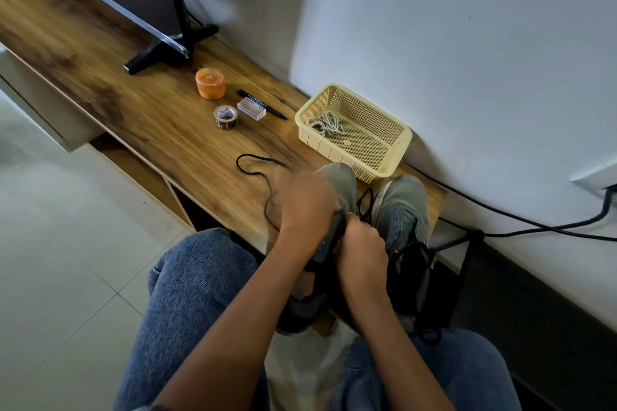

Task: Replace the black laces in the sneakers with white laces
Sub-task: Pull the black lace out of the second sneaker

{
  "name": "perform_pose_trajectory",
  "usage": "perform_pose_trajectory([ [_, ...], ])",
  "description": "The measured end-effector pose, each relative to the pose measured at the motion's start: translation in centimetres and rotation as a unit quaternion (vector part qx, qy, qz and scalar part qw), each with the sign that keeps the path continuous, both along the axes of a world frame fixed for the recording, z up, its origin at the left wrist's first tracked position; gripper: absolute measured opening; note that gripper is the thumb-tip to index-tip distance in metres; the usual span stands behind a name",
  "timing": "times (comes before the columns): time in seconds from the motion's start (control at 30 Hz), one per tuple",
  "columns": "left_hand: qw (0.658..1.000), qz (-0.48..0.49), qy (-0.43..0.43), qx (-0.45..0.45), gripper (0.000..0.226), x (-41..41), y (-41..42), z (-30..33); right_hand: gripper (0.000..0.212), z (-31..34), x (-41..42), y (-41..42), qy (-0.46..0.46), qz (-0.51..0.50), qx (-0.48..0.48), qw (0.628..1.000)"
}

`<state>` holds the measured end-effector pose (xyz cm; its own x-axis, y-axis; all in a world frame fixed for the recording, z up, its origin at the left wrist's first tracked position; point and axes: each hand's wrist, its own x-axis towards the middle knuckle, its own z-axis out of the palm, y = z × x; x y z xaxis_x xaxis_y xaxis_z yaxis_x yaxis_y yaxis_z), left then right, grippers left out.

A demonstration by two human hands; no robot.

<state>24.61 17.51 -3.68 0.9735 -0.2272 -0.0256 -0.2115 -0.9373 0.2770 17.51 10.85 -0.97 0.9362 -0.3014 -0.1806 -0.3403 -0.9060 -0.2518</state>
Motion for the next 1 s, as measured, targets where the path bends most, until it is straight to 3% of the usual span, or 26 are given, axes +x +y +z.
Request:
perform_pose_trajectory([
  [0.1, 0.998, 0.031, -0.011, -0.051, 0.015, -0.1, -0.4, -0.2, 0.023, 0.1, 0.0, 0.0, 0.002, -0.009, 0.0, 1.0],
  [0.17, 0.985, 0.095, -0.056, -0.135, 0.017, 0.2, 0.0, 0.6, 0.025, 0.0, -0.1, -0.1, 0.003, -0.015, 0.003, 1.0],
  [0.27, 0.896, 0.227, -0.106, -0.366, 0.012, 1.1, 1.5, 2.4, 0.028, 0.0, -0.2, -0.2, -0.003, -0.019, 0.004, 1.0],
  [0.3, 0.877, 0.244, -0.123, -0.396, 0.01, 1.2, 1.9, 2.7, 0.028, 0.0, -0.2, -0.2, -0.004, -0.019, 0.004, 1.0],
  [0.33, 0.877, 0.246, -0.13, -0.392, 0.008, 1.1, 2.0, 2.9, 0.028, -0.1, -0.2, -0.2, -0.003, -0.019, 0.005, 1.0],
  [0.43, 0.92, 0.192, -0.084, -0.33, 0.007, 0.8, 1.9, 2.2, 0.025, -0.2, -0.2, -0.1, 0.0, -0.016, 0.003, 1.0],
  [0.57, 0.969, 0.041, 0.024, -0.242, 0.022, 0.8, 1.8, 1.1, 0.026, -0.3, -0.2, -0.2, 0.005, -0.012, -0.001, 1.0],
  [0.67, 0.985, -0.052, 0.08, -0.144, 0.024, 0.1, 1.5, 1.0, 0.025, -0.2, -0.1, -0.1, 0.002, -0.01, 0.001, 1.0],
  [0.83, 0.995, -0.02, 0.044, -0.087, 0.01, -0.1, 1.0, 0.9, 0.029, -0.3, -0.1, -0.1, 0.004, -0.006, -0.007, 1.0],
  [1.0, 0.997, -0.018, 0.047, -0.065, 0.017, -0.3, 0.4, 0.7, 0.028, -0.3, -0.2, -0.2, 0.01, -0.006, -0.004, 1.0],
])
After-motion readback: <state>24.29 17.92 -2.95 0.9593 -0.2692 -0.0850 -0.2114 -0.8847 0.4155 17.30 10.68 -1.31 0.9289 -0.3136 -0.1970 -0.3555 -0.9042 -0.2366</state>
